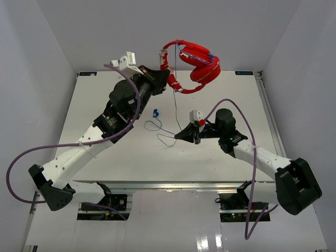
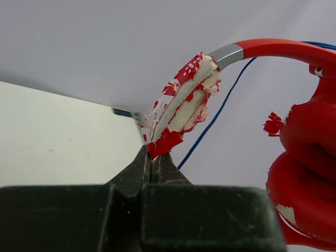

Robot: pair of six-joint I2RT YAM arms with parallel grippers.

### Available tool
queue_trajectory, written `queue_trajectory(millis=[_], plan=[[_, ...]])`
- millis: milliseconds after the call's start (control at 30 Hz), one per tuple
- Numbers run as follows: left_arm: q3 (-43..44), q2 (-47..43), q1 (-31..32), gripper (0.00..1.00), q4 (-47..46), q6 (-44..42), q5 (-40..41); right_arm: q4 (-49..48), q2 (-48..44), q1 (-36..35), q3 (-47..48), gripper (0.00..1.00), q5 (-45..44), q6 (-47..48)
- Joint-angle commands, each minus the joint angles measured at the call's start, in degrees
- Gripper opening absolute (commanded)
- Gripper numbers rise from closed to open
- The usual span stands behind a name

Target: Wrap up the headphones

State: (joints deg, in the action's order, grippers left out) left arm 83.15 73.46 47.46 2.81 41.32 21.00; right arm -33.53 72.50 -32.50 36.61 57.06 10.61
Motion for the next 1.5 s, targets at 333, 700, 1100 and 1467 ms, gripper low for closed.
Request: queue_trajectory(millis=[333,700,1100,1467], plan=[[-10.1,-7.3,-7.1,0.00,-5.7,-15.4,22.1,44.1,-12.9,-2.2,14.2,0.08,-27.0,28.3],[-15.5,-1.5,-11.9,0.00,-7.9,-22.9,23.2,53.3,-9.0,-9.2,33.7,0.08,-46.9,40.2],[-20.5,1.4,-11.9,0.00,-2.0,-32.4,1.6,40.1,-3.9,-11.4,33.1,0.08,-64.2,51.2],[-24.5,1.6,-11.9,0.00,1.5,-34.9,-18.7,39.1,-2.3,-11.4,31.4,0.08,-61.0,50.2]])
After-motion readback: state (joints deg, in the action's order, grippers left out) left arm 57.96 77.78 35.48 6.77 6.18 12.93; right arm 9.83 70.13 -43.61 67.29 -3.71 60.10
